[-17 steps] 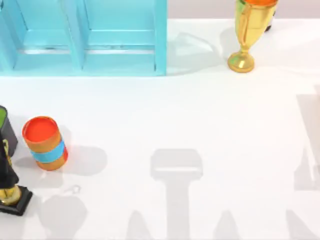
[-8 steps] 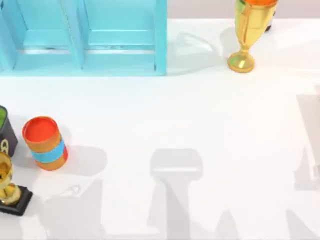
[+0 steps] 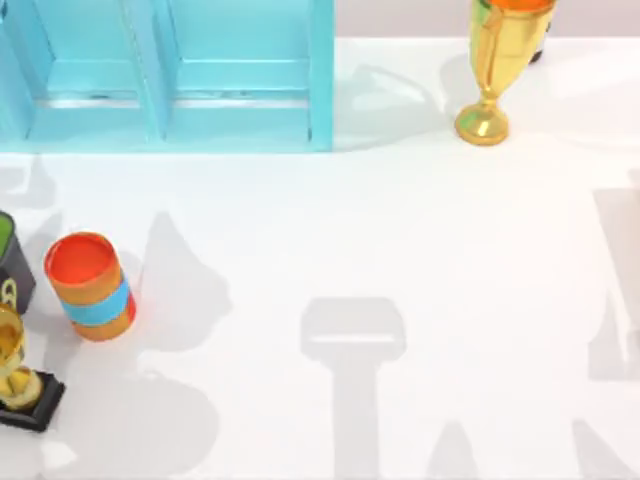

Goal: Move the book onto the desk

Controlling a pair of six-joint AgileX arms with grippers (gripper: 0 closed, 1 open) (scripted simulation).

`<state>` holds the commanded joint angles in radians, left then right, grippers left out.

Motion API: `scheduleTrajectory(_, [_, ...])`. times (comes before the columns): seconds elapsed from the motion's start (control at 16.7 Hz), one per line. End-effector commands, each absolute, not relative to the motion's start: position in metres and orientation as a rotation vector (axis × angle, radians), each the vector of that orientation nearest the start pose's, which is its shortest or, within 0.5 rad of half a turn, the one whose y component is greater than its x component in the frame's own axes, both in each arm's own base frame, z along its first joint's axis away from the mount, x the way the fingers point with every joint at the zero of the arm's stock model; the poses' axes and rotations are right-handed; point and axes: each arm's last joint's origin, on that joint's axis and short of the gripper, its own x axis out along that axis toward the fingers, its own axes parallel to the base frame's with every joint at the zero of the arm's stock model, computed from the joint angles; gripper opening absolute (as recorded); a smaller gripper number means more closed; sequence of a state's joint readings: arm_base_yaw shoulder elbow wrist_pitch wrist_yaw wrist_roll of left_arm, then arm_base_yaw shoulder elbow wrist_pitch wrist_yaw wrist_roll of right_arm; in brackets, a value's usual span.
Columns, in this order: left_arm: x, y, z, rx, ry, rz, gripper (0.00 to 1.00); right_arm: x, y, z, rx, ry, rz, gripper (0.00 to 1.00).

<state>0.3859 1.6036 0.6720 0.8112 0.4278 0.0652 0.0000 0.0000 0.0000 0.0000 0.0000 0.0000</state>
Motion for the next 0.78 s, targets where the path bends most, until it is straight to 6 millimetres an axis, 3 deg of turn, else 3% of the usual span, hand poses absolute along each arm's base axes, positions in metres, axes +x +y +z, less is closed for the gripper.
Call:
scheduleTrajectory(0.18, [0.334,0.147,0.150,-0.003,0.116,-0.035,1.00,0.106,-0.001,0.160,0.000,0.000,0.000,1.00])
scheduleTrajectory(0.42, [0.352,0.182,0.106,0.004,0.102,-0.040,1.00,0.106,-0.001,0.160,0.000,0.000,0.000,1.00])
scheduleTrajectory(0.6, [0.357,0.193,0.089,0.008,0.096,-0.045,1.00,0.106,-0.001,0.160,0.000,0.000,0.000,1.00])
scheduleTrajectory(0.78, [0.357,0.193,0.087,0.008,0.096,-0.047,1.00,0.106,-0.001,0.160,0.000,0.000,0.000,1.00])
